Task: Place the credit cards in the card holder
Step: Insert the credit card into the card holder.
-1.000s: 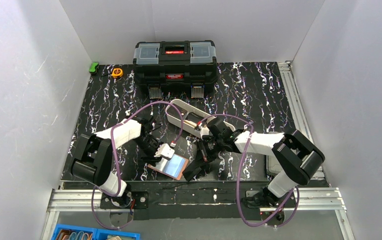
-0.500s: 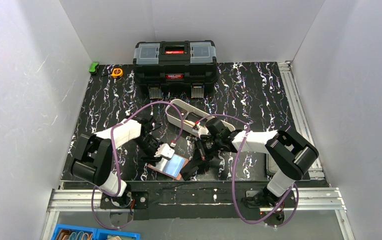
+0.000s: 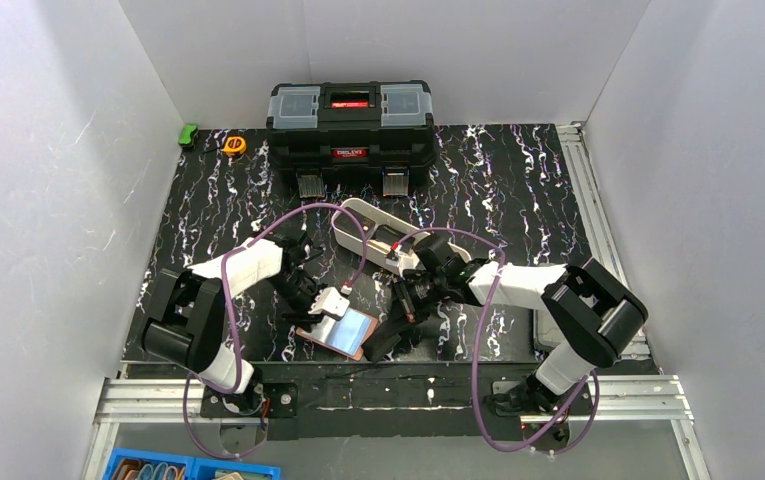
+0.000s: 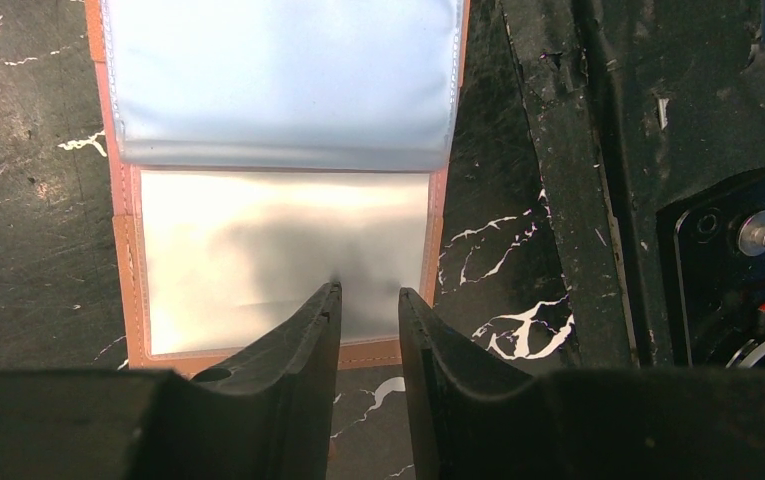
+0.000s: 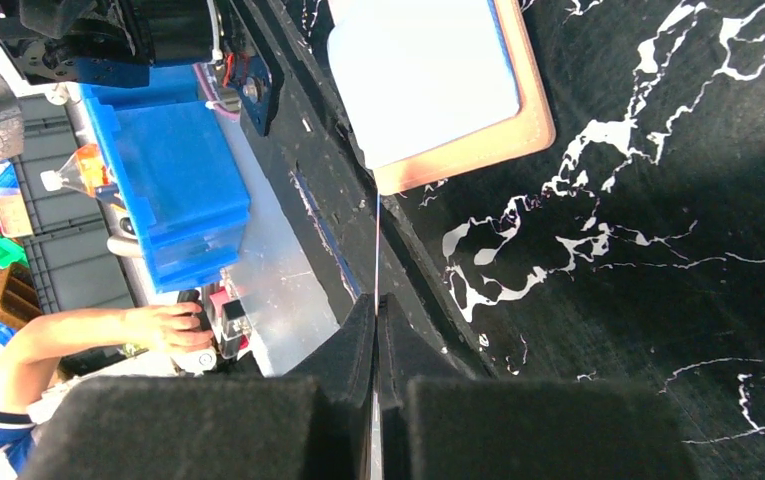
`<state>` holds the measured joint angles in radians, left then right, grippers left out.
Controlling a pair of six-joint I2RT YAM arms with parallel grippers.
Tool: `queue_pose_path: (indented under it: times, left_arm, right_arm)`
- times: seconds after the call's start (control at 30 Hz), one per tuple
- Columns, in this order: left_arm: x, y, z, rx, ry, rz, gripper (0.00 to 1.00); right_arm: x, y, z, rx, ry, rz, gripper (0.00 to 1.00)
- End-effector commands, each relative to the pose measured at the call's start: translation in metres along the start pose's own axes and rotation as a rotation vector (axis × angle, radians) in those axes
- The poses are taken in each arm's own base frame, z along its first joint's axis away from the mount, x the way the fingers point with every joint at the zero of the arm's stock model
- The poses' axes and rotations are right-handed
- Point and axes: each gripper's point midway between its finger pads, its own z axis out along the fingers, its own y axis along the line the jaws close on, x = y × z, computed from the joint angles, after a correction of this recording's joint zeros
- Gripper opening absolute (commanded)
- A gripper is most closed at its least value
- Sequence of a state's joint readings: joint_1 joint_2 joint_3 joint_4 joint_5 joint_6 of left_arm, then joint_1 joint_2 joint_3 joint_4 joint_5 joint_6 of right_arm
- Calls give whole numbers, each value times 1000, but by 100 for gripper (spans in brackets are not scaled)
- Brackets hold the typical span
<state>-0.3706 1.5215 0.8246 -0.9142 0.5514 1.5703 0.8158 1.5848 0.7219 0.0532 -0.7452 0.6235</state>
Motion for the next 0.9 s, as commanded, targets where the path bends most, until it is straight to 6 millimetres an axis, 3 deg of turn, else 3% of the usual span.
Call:
queue_pose_path:
  times: [0.0,0.47,0.63,0.87]
  left_arm:
    - [0,-4,-2,-3,11,14,27]
    - [-1,-2,-3,-7,9,16,26]
    - [0,-3,-2,-5,13,22,26]
    - [0,-3,-3,-7,12,24,26]
  right_arm:
    - [-9,7,-2,-21,-8,-30,1]
    - [-27,-1,9,-44,-50,8,1]
    - [-15,5,5,-108,7,-2,1]
    - [5,-4,-5,-70,56,-18,1]
